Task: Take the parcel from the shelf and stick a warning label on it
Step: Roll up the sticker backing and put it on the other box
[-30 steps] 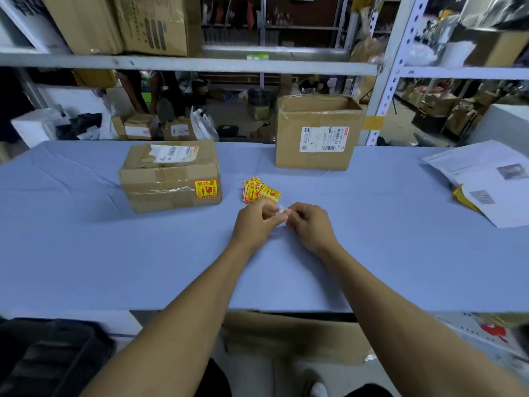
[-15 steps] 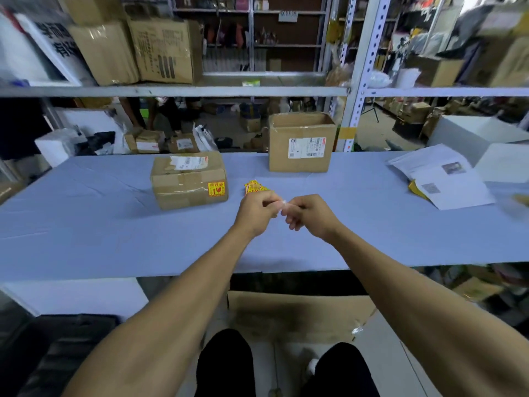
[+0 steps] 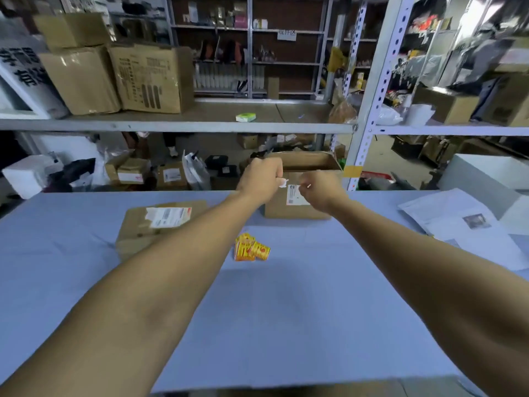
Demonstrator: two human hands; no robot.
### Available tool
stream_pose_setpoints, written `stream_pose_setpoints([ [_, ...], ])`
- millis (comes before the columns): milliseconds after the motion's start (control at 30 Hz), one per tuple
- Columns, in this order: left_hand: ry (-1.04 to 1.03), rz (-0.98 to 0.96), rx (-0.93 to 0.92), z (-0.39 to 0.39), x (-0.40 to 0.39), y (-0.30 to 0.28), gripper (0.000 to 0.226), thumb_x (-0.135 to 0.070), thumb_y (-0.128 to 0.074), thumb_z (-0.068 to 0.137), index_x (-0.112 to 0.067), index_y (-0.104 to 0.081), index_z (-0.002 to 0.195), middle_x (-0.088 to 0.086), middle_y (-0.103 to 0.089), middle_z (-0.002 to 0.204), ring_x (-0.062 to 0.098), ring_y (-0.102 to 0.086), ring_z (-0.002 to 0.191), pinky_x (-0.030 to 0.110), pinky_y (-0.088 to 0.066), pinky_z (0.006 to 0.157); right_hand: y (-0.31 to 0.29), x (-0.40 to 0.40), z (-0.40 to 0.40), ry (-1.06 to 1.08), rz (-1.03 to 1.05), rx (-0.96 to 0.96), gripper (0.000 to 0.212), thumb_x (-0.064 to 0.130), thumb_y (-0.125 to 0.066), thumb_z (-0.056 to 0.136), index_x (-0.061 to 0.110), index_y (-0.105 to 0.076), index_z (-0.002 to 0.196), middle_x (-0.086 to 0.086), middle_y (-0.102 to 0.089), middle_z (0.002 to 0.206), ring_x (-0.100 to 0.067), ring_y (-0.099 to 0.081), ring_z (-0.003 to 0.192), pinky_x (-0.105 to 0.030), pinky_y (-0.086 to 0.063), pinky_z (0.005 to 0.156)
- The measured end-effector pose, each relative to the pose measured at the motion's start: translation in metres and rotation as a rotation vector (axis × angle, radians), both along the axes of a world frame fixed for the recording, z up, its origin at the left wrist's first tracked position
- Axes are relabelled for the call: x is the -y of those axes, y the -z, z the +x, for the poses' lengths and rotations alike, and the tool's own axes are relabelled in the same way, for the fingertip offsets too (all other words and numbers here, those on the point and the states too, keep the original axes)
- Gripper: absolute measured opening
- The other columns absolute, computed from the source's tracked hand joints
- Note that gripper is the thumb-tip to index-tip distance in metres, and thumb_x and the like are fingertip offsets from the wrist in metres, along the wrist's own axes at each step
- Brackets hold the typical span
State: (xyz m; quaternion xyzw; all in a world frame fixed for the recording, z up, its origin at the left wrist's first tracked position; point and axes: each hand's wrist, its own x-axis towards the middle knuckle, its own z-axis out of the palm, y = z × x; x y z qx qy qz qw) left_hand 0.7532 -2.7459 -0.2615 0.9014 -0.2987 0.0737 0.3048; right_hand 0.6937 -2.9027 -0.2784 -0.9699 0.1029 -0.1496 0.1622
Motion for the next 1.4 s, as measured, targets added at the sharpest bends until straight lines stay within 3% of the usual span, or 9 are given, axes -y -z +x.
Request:
stream_pose_setpoints([
  [167,-0.047,0.095,0.026,0.076,0.068,-0.032,0.014,-0.024,-0.069,0.089,-0.013,-0.061,0.09,0.011,-0.058,0.1,0.031,-0.056,0.092,0.037,-0.047,0.077,-0.026,0.052,0.07,0.071,0.009,-0.029,0.031,0.012,-0.041,0.089,0.009,-0.058,0.063,-0.006,-0.056,0.06,-0.023,-0.05,0.052,-0.024,-0.033,0.045],
  [300,-0.054,0.181,0.001,0.112,0.095,-0.052,0.014,-0.015,-0.067,0.087,-0.017,-0.057,0.079,0.015,-0.065,0.098,0.035,-0.061,0.095,0.038,-0.051,0.076,-0.044,0.074,0.102,0.06,0.054,-0.111,0.029,0.011,-0.042,0.089,0.006,-0.064,0.07,-0.009,-0.062,0.068,-0.025,-0.056,0.058,-0.027,-0.04,0.048],
  [400,-0.043,0.235,-0.053,0.129,0.107,-0.065,0.018,-0.007,-0.063,0.084,-0.021,-0.06,0.074,0.014,-0.069,0.096,0.035,-0.065,0.093,0.037,-0.053,0.076,-0.06,0.082,0.12,0.046,0.073,-0.19,0.031,0.011,-0.043,0.088,0.017,-0.05,0.058,-0.005,-0.056,0.064,-0.021,-0.051,0.056,-0.026,-0.034,0.048],
  [533,-0.042,0.275,-0.186,0.138,0.106,-0.077,0.015,-0.012,-0.058,0.088,-0.018,-0.07,0.08,0.014,-0.071,0.096,0.032,-0.067,0.09,0.038,-0.056,0.077,-0.075,0.086,0.134,0.023,0.1,-0.24,0.027,0.014,-0.044,0.088,0.017,-0.052,0.062,-0.009,-0.064,0.072,-0.029,-0.062,0.068,-0.036,-0.051,0.059],
  [733,-0.117,0.364,-0.391,0.104,0.019,-0.077,0.029,-0.018,-0.048,0.098,-0.009,-0.062,0.075,0.024,-0.068,0.093,0.04,-0.064,0.086,0.037,-0.046,0.068,-0.085,0.038,0.108,-0.06,0.173,-0.409,0.027,0.009,-0.043,0.09,0.005,-0.062,0.071,-0.017,-0.066,0.081,-0.038,-0.065,0.081,-0.035,-0.047,0.064],
  [833,-0.21,0.392,-0.436,0.082,-0.045,-0.068,0.026,-0.018,-0.049,0.095,-0.002,-0.067,0.087,0.027,-0.068,0.102,0.043,-0.063,0.098,0.044,-0.051,0.08,-0.079,-0.009,0.094,-0.119,0.177,-0.49,0.03,0.012,-0.042,0.092,0.0,-0.068,0.1,-0.019,-0.067,0.098,-0.039,-0.063,0.096,-0.033,-0.044,0.07],
  [900,-0.268,0.413,-0.456,0.066,-0.087,-0.063,0.023,-0.015,-0.05,0.095,-0.001,-0.068,0.098,0.021,-0.068,0.111,0.04,-0.061,0.108,0.041,-0.051,0.089,-0.073,-0.044,0.088,-0.189,0.15,-0.544,0.03,0.01,-0.042,0.093,0.001,-0.067,0.107,-0.016,-0.061,0.091,-0.038,-0.061,0.105,-0.032,-0.041,0.072],
  [1067,-0.404,0.416,-0.494,0.042,-0.175,-0.052,0.031,-0.023,-0.062,0.091,-0.006,-0.065,0.117,0.016,-0.064,0.127,0.037,-0.058,0.117,0.038,-0.049,0.093,-0.053,-0.112,0.08,-0.287,0.147,-0.647,0.018,0.003,-0.039,0.088,0.003,-0.052,0.075,-0.019,-0.058,0.095,-0.039,-0.06,0.092,-0.031,-0.034,0.063],
  [1400,-0.353,0.358,-0.571,0.04,-0.259,-0.021,0.04,-0.035,-0.064,0.074,-0.022,-0.063,0.111,0.002,-0.062,0.124,0.028,-0.063,0.105,0.038,-0.058,0.084,-0.034,-0.191,0.066,-0.154,0.282,-0.59,0.023,0.014,-0.046,0.088,0.015,-0.068,0.093,-0.013,-0.07,0.101,-0.034,-0.062,0.097,-0.029,-0.044,0.07],
])
